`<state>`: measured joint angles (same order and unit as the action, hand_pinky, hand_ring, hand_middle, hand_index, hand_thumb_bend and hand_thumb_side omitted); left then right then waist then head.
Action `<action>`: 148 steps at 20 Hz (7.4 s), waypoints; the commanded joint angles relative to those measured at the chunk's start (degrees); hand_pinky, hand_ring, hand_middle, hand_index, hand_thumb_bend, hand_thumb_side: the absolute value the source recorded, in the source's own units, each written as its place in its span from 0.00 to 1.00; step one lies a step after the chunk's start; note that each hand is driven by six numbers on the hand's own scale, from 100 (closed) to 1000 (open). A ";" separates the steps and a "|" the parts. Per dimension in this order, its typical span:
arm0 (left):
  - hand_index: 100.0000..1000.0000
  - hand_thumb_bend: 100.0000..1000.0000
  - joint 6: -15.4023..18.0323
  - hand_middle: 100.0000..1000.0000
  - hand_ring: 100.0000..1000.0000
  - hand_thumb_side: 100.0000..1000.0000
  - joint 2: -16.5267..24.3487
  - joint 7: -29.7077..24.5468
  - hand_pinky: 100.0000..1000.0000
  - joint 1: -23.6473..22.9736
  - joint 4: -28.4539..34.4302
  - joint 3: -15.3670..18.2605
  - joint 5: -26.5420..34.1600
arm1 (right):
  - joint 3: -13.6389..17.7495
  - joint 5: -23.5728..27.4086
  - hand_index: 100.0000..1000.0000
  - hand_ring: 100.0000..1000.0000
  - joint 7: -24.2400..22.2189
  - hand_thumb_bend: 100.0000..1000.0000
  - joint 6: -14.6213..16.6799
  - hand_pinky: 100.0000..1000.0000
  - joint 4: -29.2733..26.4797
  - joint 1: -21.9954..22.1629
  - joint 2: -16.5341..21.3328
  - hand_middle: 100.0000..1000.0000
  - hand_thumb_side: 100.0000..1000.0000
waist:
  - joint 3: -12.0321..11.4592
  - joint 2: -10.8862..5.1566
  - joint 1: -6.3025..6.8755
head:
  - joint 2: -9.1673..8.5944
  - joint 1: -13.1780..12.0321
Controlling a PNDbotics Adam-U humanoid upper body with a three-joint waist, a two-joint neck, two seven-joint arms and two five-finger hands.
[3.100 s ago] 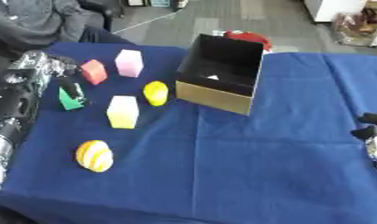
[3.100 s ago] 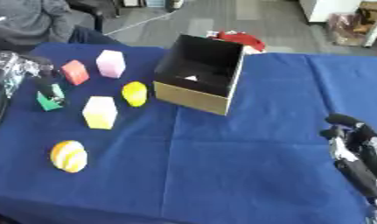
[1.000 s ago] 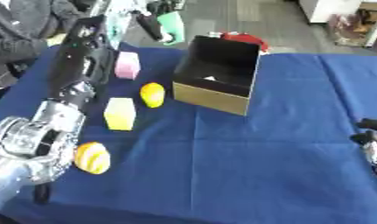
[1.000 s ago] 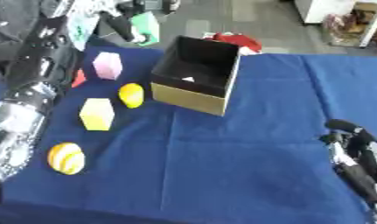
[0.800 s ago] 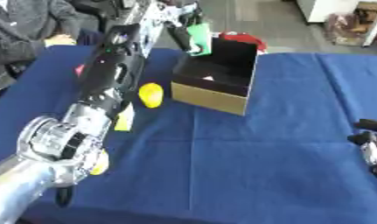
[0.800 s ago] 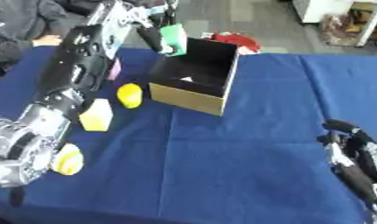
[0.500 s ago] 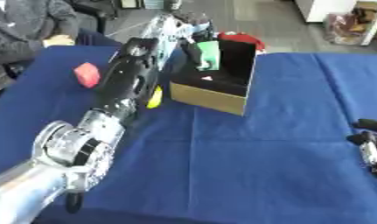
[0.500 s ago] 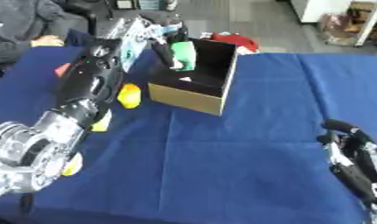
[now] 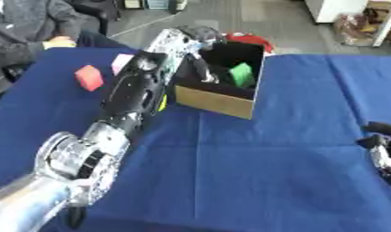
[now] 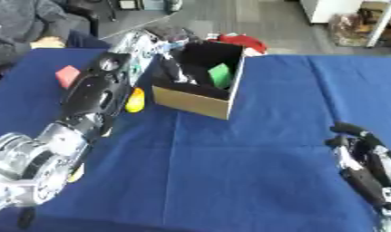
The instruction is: Pick up objects on the table and place them in the box.
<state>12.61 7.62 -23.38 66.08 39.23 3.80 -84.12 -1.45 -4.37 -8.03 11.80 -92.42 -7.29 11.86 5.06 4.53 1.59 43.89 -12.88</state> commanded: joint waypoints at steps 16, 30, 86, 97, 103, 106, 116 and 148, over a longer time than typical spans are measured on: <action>0.96 0.12 -30.99 0.82 0.74 0.14 18.18 11.62 0.80 1.97 -12.77 12.89 7.43 | 0.38 0.00 0.78 0.63 -0.03 0.00 0.08 0.73 -0.40 -0.04 1.35 0.71 0.35 | -0.34 -1.60 0.24 | 0.23 0.71; 0.97 0.27 -32.08 0.85 0.77 0.14 21.47 20.48 0.82 -0.18 -23.10 6.18 17.00 | 0.65 0.28 0.78 0.63 0.45 0.00 0.36 0.74 0.46 -0.67 1.88 0.71 0.34 | -1.06 -0.28 -1.40 | 0.23 0.58; 0.64 0.00 -10.51 0.42 0.46 0.07 17.99 18.91 0.68 1.66 4.22 4.29 17.06 | 0.74 0.79 0.79 0.64 0.68 0.00 0.80 0.74 1.62 -1.83 2.44 0.71 0.28 | -1.52 2.45 -2.41 | 0.23 0.18; 0.66 0.10 -0.80 0.45 0.48 0.11 8.01 11.69 0.70 3.39 4.65 -2.95 12.92 | 0.62 1.09 0.79 0.64 0.45 0.00 0.12 0.74 0.53 -1.64 2.28 0.71 0.26 | 0.39 3.29 -0.82 | 0.11 0.75; 0.68 0.13 0.39 0.47 0.50 0.13 5.32 11.39 0.71 3.18 1.85 -3.54 9.32 | 0.69 1.31 0.79 0.64 0.50 0.00 -0.13 0.74 0.22 -1.80 2.31 0.71 0.26 | 0.97 3.89 -0.60 | -0.24 0.81; 0.94 0.41 0.69 0.81 0.74 0.20 5.10 11.41 0.81 2.96 1.40 -3.66 8.78 | 0.72 1.32 0.79 0.64 0.52 0.00 -0.16 0.74 0.18 -1.84 2.33 0.71 0.25 | 1.05 4.00 -0.52 | -0.35 0.87; 0.99 0.46 7.53 0.89 0.81 0.33 9.30 3.15 0.85 2.04 1.97 -5.30 4.51 | 0.94 1.06 0.79 0.64 0.45 0.00 -0.16 0.74 0.19 -1.69 2.26 0.71 0.27 | 0.37 3.59 -0.42 | -0.42 1.48; 0.92 0.29 32.58 0.77 0.74 0.38 36.40 -10.73 0.83 -23.66 24.15 -15.33 33.28 | 1.94 -0.59 0.79 0.64 0.87 0.00 0.20 0.74 1.11 -0.30 3.79 0.71 0.29 | -3.68 1.32 1.66 | 0.23 4.54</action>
<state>37.12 41.49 -26.54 41.74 62.36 -12.39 -52.18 0.02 -4.62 -7.27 11.85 -90.65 -7.18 14.40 1.41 7.40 2.37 43.89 -8.45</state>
